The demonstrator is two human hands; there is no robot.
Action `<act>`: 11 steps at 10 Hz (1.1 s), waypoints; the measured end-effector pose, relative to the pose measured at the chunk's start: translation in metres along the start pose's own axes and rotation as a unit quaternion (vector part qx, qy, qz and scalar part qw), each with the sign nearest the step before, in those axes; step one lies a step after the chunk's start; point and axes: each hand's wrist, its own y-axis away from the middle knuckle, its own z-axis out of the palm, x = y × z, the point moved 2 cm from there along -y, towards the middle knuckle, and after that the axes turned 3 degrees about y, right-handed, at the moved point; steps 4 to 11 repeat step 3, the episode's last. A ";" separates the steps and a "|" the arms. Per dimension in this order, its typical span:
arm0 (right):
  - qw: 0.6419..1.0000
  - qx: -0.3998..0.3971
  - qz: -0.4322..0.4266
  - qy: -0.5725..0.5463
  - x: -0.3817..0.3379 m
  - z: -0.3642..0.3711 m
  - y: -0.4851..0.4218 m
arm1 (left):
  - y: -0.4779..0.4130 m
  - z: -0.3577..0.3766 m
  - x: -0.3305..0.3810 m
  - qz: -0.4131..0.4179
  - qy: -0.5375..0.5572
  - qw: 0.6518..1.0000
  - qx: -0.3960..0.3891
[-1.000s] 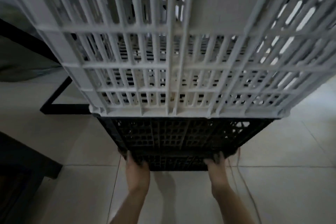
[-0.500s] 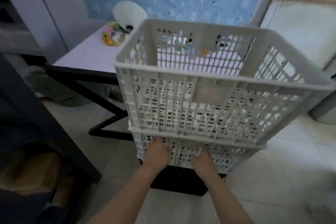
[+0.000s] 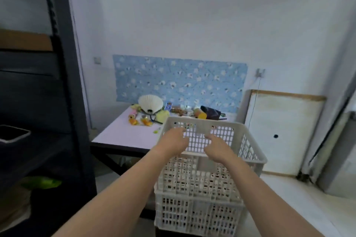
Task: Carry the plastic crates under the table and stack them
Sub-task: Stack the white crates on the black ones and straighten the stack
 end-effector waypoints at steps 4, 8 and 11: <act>0.994 0.037 -0.095 0.029 -0.110 -0.074 0.116 | 0.115 -0.120 0.064 0.046 -0.078 0.994 0.060; 0.994 0.037 -0.095 0.029 -0.110 -0.074 0.116 | 0.115 -0.120 0.064 0.046 -0.078 0.994 0.060; 0.994 0.037 -0.095 0.029 -0.110 -0.074 0.116 | 0.115 -0.120 0.064 0.046 -0.078 0.994 0.060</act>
